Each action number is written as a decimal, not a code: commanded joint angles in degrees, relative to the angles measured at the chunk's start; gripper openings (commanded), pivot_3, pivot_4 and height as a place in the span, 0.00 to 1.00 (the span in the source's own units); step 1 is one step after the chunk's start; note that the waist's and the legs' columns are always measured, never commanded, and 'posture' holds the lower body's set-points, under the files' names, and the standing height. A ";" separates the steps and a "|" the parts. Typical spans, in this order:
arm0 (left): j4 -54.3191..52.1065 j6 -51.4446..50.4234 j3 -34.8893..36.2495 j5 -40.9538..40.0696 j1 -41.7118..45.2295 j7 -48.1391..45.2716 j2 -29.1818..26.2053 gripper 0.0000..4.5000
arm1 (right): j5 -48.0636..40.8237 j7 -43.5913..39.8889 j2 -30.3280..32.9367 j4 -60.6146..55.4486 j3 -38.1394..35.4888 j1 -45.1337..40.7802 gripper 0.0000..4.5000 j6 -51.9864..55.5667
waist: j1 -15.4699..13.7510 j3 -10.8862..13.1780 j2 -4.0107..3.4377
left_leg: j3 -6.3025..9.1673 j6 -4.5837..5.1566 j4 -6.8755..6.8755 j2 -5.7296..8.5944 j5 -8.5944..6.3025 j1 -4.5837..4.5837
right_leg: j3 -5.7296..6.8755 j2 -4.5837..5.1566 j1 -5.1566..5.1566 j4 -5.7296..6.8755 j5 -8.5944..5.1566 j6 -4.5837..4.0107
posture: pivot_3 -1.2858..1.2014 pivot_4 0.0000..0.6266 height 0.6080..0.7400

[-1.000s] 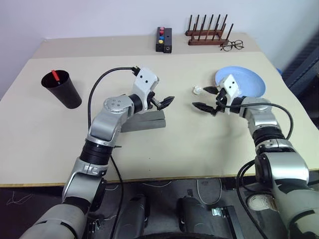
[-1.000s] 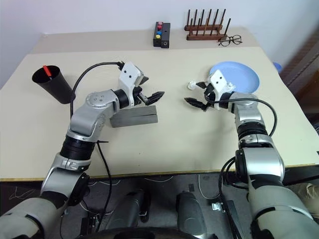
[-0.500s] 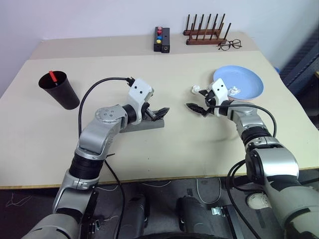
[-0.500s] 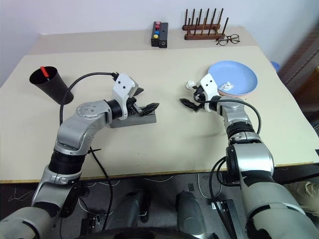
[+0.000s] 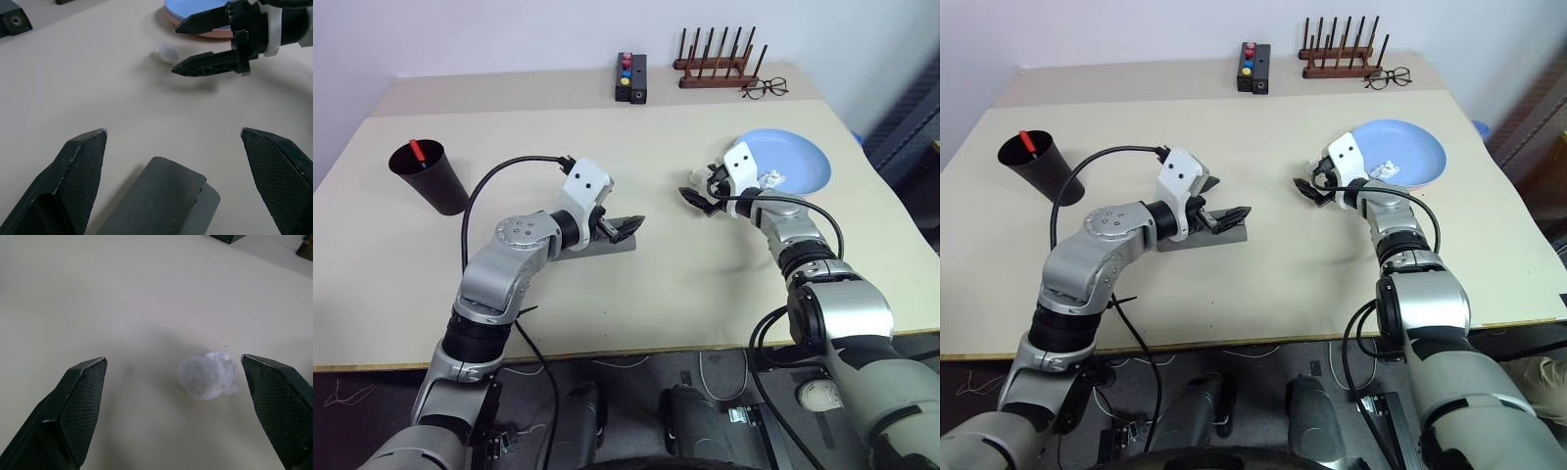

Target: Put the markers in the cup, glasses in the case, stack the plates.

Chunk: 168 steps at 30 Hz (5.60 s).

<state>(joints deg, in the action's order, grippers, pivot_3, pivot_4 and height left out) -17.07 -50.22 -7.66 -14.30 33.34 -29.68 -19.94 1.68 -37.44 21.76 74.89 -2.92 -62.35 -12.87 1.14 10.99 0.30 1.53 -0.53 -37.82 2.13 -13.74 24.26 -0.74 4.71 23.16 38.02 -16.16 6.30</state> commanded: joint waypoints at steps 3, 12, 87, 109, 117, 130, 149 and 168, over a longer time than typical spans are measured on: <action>-3.95 -0.92 1.96 -0.87 -0.41 1.27 -0.85 1.00 | 0.68 2.30 -0.56 0.33 -0.72 -2.13 0.99 -0.33 | -0.03 0.00 0.00 | 0.00 0.00 0.00 0.00 0.00 0.00 | 0.00 0.00 0.00 0.00 0.00 0.00 | 0.52 0.24 1.00; -8.50 -4.19 3.48 -1.82 -2.20 3.91 -1.73 1.00 | 2.70 7.11 -2.15 1.46 -0.33 -2.53 0.81 1.45 | 0.01 0.00 0.00 | 0.00 0.00 0.03 0.00 0.00 0.00 | -0.01 0.00 0.01 0.00 0.00 0.00 | 0.52 0.24 1.00; -22.06 6.48 13.96 -18.10 -21.77 -1.13 -11.13 1.00 | 8.38 17.54 -2.57 2.29 -0.63 -2.50 0.01 2.41 | 0.04 0.00 0.00 | -0.04 -0.11 0.55 0.00 0.07 -0.13 | -0.10 -0.01 0.12 -0.12 0.00 -0.06 | 0.52 0.24 1.00; -20.69 7.24 11.41 -18.15 -20.20 -0.32 -10.42 1.00 | 7.69 16.09 -1.68 2.04 -1.52 -2.36 0.57 2.60 | 0.06 0.00 0.00 | -0.04 -0.10 0.55 0.00 0.07 -0.14 | -0.10 -0.02 0.11 -0.12 0.00 -0.06 | 0.52 0.24 1.00; -20.61 7.38 11.19 -18.24 -20.11 -0.07 -10.32 1.00 | 7.90 16.50 -1.44 2.16 -1.39 -2.02 0.78 3.12 | 0.05 0.00 0.00 | -0.04 -0.10 0.55 0.00 0.06 -0.14 | -0.10 -0.02 0.11 -0.12 0.00 -0.06 | 0.52 0.24 1.00; -20.87 6.89 11.37 -18.53 -19.59 0.51 -10.11 1.00 | 7.61 15.93 -1.57 2.19 -1.63 -1.84 0.12 3.88 | 0.06 0.00 0.00 | -0.04 -0.10 0.56 0.00 0.06 -0.14 | -0.10 -0.02 0.10 -0.12 0.00 -0.06 | 0.52 0.24 1.00; -14.56 10.23 6.50 -17.05 -14.99 -1.30 -6.74 1.00 | 5.96 17.73 8.14 0.55 -4.24 -8.47 0.01 -2.17 | 0.00 0.01 -0.01 | -0.05 -0.04 0.59 -0.01 0.03 -0.15 | -0.10 -0.03 0.11 -0.15 0.00 -0.06 | 0.52 0.24 1.00; -9.84 22.61 5.74 -9.49 -16.16 -1.80 -5.03 1.00 | 4.23 14.35 13.42 -0.02 -5.58 -6.10 0.77 -1.25 | -0.02 0.01 -0.01 | -0.10 -0.01 0.60 -0.01 0.03 -0.14 | -0.13 -0.02 0.09 -0.18 0.00 -0.06 | 0.52 0.24 1.00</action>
<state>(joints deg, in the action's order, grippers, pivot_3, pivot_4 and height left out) -26.57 -31.41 -2.98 -24.86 17.94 -31.68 -25.58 8.03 -20.61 33.75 77.36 -7.10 -67.39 -12.43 1.12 11.00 0.29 1.43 -0.54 -37.22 2.12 -13.71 24.12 -0.87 4.68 23.25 37.82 -16.16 6.25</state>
